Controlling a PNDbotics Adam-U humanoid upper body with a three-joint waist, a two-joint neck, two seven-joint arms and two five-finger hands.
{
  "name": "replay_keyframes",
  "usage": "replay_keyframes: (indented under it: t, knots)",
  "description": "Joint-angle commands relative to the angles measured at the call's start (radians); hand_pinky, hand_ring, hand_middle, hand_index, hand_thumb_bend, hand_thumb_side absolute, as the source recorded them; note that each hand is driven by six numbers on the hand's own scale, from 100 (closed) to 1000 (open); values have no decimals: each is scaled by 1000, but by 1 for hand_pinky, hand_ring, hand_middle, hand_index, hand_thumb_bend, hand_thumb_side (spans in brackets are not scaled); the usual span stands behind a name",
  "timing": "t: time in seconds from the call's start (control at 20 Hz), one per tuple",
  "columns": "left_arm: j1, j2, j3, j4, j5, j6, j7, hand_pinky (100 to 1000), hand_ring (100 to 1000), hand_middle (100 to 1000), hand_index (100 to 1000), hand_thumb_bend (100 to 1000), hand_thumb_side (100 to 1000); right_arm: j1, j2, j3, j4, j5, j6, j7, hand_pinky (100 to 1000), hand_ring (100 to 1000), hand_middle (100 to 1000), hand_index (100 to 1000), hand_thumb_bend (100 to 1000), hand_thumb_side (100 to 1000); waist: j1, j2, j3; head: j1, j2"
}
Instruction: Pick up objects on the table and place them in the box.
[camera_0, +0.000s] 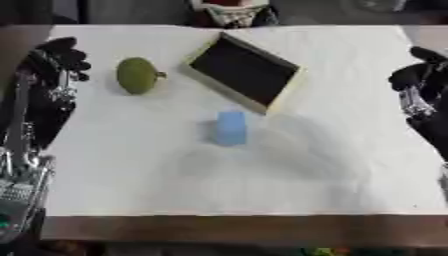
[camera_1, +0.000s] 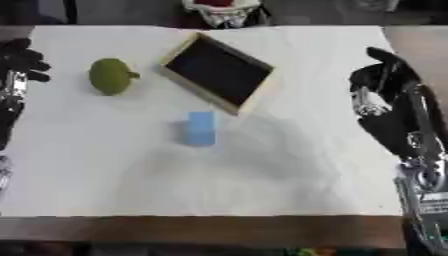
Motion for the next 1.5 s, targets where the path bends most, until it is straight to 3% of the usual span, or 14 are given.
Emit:
replay_keyframes:
  t: [0.05, 0.55, 1.0, 1.05, 1.2, 1.35, 1.45, 1.5]
  knots:
    - [-8, 18, 5, -21, -7, 0, -3, 603, 633, 607, 792, 100, 620, -9, -18, -6, -22, 0, 0, -2, 693, 680, 600, 874, 100, 460, 0, -16, -1, 2, 5]
    - [-24, 62, 2, -15, -28, 10, -17, 612, 645, 616, 799, 100, 584, -7, -19, -6, -23, 1, 0, -2, 693, 680, 600, 874, 100, 460, 3, -17, -5, 2, 5]
    - [-140, 272, -29, 58, -157, 47, -109, 681, 714, 689, 837, 100, 404, -7, -22, -2, -21, 0, 0, 1, 693, 680, 599, 875, 100, 459, 7, -21, -17, 4, 5]
    - [-158, 300, -35, 80, -174, 48, -127, 700, 732, 703, 844, 100, 351, -7, -23, -2, -21, 0, 0, 2, 694, 680, 599, 875, 100, 459, 7, -22, -19, 5, 5]
    - [-220, 375, -58, 160, -248, 37, -198, 737, 760, 737, 867, 177, 311, -6, -24, 1, -21, 0, -1, 4, 694, 680, 599, 875, 100, 458, 9, -23, -26, 6, 5]
    - [-287, 439, -92, 240, -343, 15, -295, 782, 786, 781, 900, 344, 312, -7, -25, 4, -20, -1, -1, 7, 694, 680, 599, 875, 100, 458, 11, -24, -36, 10, 5]
    - [-337, 465, -116, 294, -411, -8, -360, 787, 789, 786, 903, 369, 317, -7, -25, 5, -20, -2, -1, 8, 694, 680, 599, 875, 100, 458, 12, -24, -42, 12, 5]
    - [-352, 471, -121, 314, -433, -18, -377, 804, 795, 803, 914, 448, 313, -7, -25, 6, -20, -2, -1, 8, 693, 680, 599, 875, 100, 458, 12, -24, -43, 12, 5]
